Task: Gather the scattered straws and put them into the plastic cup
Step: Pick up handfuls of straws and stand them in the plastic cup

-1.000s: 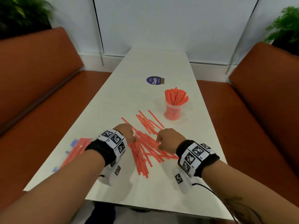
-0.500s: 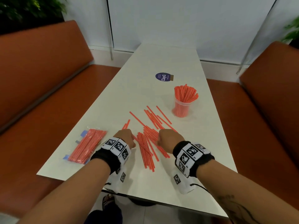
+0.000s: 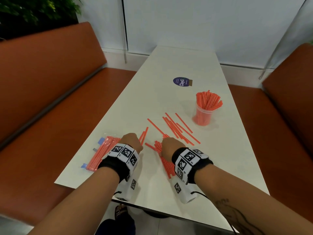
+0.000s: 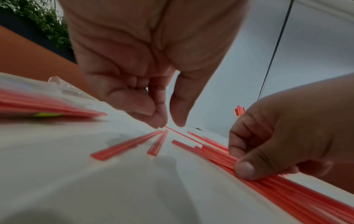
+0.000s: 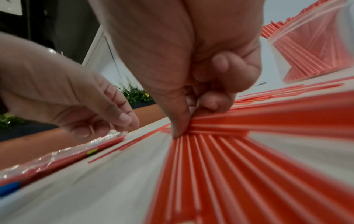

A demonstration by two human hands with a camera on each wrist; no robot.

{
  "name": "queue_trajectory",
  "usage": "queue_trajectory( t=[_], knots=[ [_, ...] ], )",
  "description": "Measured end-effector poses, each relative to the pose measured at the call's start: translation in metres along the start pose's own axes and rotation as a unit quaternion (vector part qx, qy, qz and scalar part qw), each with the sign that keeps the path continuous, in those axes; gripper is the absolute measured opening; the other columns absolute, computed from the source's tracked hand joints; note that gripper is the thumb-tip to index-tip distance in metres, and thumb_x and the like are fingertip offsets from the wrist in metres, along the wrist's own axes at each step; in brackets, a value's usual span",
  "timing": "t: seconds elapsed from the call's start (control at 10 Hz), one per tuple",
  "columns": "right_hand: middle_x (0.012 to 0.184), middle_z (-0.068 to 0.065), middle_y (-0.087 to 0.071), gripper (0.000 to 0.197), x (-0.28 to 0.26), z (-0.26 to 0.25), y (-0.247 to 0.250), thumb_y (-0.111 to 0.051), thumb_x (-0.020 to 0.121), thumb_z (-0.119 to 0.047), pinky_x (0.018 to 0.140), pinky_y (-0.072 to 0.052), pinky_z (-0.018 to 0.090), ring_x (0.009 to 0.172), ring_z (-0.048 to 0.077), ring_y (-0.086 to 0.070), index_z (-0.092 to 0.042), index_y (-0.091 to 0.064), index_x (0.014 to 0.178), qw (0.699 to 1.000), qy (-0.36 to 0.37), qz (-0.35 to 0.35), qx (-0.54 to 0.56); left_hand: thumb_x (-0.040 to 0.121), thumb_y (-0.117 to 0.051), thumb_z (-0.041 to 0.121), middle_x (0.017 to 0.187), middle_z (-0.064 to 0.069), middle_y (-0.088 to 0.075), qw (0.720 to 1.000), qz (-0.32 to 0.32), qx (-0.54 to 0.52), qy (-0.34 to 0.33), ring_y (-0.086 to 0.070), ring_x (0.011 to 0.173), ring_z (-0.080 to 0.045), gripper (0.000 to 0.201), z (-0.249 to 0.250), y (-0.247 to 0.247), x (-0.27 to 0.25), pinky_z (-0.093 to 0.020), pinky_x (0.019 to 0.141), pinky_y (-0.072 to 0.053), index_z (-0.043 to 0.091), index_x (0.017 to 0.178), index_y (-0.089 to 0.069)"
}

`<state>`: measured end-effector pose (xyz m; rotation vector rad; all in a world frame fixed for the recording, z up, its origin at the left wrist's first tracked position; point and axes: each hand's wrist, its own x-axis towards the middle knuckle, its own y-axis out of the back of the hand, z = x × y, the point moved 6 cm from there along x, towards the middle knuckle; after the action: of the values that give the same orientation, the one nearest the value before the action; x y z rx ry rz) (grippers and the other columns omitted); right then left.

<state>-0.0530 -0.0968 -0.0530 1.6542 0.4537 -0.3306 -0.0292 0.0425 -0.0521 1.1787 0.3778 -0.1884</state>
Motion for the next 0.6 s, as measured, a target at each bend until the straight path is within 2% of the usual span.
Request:
queue_trajectory(
  t=[0.1,0.2,0.3,0.4,0.5,0.6],
  knots=[
    [0.063,0.001,-0.039,0.014,0.002,0.001,-0.002,-0.044,0.095,-0.010,0.055,-0.039,0.022,0.056,0.013,-0.041,-0.007,-0.057,0.096,0.999,-0.006,-0.031,-0.023,0.085,-0.062,0.021,0.085,-0.005,-0.065,1.000,-0.009,0.000,0.001,-0.061,0.079,-0.019,0.016,0.000,-0.001,0.002,-0.022,0.063,-0.046,0.006,0.080,-0.061],
    [0.062,0.001,-0.039,0.022,0.005,0.011,0.003,-0.042,0.096,-0.010,0.050,-0.035,0.020,0.053,0.011,-0.037,-0.004,-0.056,0.079,0.999,-0.035,-0.017,0.014,0.085,-0.061,0.018,0.057,0.000,-0.044,1.000,0.027,-0.013,0.006,-0.046,0.052,-0.014,0.037,0.008,0.006,0.004,-0.020,0.046,-0.034,0.012,0.055,-0.039],
    [0.059,0.001,-0.039,0.039,0.006,0.026,0.014,-0.045,0.096,-0.015,0.045,-0.032,0.019,0.049,0.011,-0.037,-0.009,-0.040,0.058,0.993,-0.073,0.031,0.085,0.087,-0.058,0.019,0.087,-0.009,-0.064,0.999,0.033,0.015,0.002,-0.064,0.089,-0.026,0.042,0.022,0.010,0.002,-0.030,0.071,-0.049,0.015,0.055,-0.031],
    [0.058,0.000,-0.039,0.041,0.003,0.035,0.020,-0.049,0.095,-0.021,0.045,-0.031,0.019,0.049,0.011,-0.038,-0.011,-0.037,0.058,0.983,-0.084,0.054,0.157,0.091,-0.053,0.017,0.121,-0.016,-0.062,0.999,0.038,0.011,-0.006,-0.059,0.113,-0.032,0.022,0.032,0.009,0.005,-0.036,0.089,-0.048,0.009,0.070,-0.054],
    [0.059,0.000,-0.039,0.041,-0.003,0.041,0.021,-0.051,0.094,-0.023,0.047,-0.032,0.021,0.051,0.012,-0.038,-0.013,-0.034,0.058,0.974,-0.084,0.068,0.198,0.095,-0.045,0.014,0.128,-0.018,-0.058,0.999,0.035,0.001,0.007,-0.056,0.119,-0.033,0.031,0.033,0.004,0.012,-0.037,0.094,-0.046,0.000,0.119,-0.059],
    [0.060,0.000,-0.039,0.040,-0.007,0.046,0.019,-0.051,0.094,-0.022,0.048,-0.032,0.020,0.052,0.011,-0.038,-0.014,-0.034,0.059,0.971,-0.089,0.072,0.208,0.096,-0.043,0.011,0.116,-0.021,-0.062,0.999,0.023,-0.021,0.016,-0.054,0.121,-0.034,0.022,0.033,-0.002,0.017,-0.038,0.097,-0.045,0.002,0.103,-0.062]
  ],
)
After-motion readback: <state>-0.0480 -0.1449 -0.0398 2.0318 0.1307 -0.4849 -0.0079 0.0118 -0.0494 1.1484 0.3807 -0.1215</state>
